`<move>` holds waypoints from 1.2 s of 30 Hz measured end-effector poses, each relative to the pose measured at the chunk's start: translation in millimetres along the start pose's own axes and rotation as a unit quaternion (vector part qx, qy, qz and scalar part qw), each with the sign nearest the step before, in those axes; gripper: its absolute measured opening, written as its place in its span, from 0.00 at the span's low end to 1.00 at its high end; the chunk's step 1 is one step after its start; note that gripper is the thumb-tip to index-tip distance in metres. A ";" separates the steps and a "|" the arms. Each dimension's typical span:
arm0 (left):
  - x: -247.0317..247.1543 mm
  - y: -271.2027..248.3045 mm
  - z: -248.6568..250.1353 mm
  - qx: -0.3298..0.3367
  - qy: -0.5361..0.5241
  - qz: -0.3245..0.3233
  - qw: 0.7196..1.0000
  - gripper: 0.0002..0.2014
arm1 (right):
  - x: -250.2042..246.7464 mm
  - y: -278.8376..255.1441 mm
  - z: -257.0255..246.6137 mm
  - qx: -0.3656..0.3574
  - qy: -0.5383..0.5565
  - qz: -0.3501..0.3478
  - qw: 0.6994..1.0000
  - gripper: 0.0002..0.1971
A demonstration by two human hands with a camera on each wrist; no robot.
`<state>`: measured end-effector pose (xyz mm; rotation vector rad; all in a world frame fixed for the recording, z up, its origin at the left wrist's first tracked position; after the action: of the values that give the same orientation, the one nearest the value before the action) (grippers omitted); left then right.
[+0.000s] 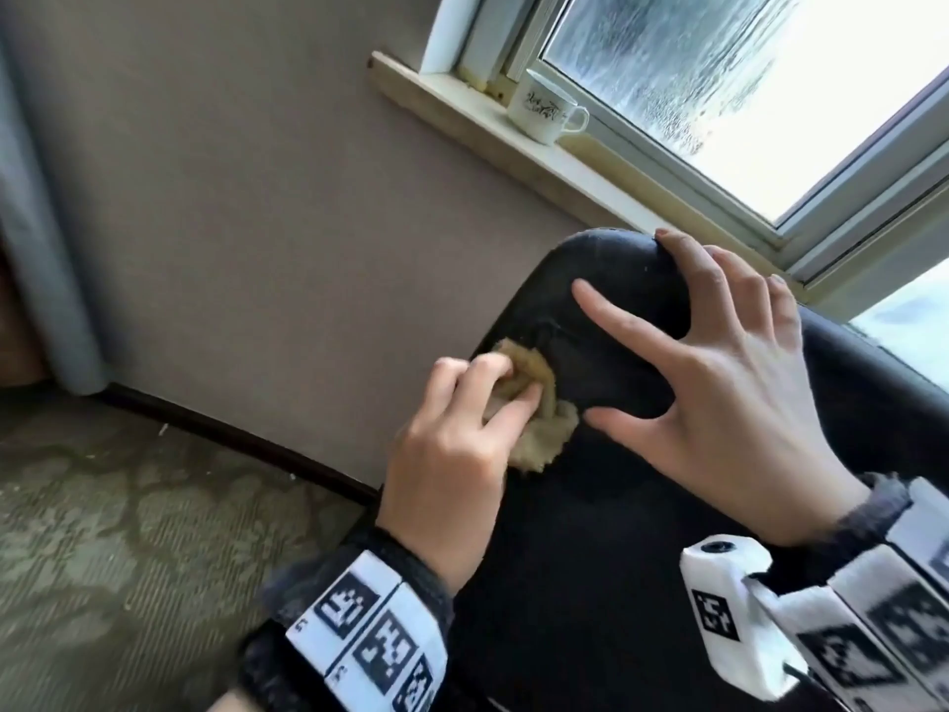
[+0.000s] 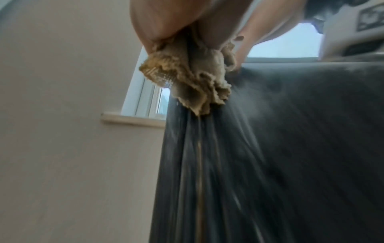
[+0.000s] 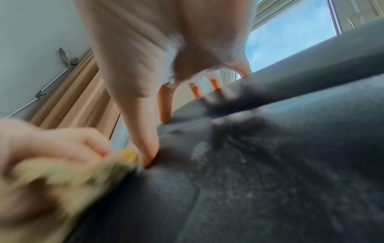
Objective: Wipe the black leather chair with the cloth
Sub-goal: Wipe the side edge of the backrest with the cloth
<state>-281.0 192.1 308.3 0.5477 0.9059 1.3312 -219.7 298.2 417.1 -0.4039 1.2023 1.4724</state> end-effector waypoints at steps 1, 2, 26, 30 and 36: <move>-3.0 -13.3 -5.4 -0.004 0.000 -0.009 1.000 0.14 | 0.2 -0.2 -0.3 -0.001 0.001 -0.002 1.000 0.39; -6.1 -24.3 -9.9 -0.012 -0.003 -0.017 1.000 0.14 | -1.3 0.5 -0.8 -0.001 0.004 -0.003 1.000 0.39; -24.6 -143.5 -70.5 -0.093 -0.044 -0.124 0.987 0.30 | 34.3 -63.6 -46.3 -0.072 -0.126 -0.043 0.988 0.53; -40.8 -122.7 -69.4 -0.143 -0.038 -0.080 0.986 0.32 | 34.0 -64.3 -48.0 -0.069 -0.136 -0.047 0.987 0.52; -13.3 -53.5 -26.9 -0.032 -0.072 -0.023 0.997 0.21 | 31.7 -64.9 -47.7 -0.070 -0.130 -0.055 0.988 0.52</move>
<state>-271.5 164.9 254.1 0.5619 0.7511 1.2595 -189.4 265.0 343.1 -0.3544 0.8605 1.4675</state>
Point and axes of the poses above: each hand's wrist, its own y-axis towards the middle knuckle, its own x-axis out of the palm, z = x × y, the point moved 5 cm from there along y, towards the middle knuckle, and after that the axes turned 8 degrees about z, right-handed, at the moved point
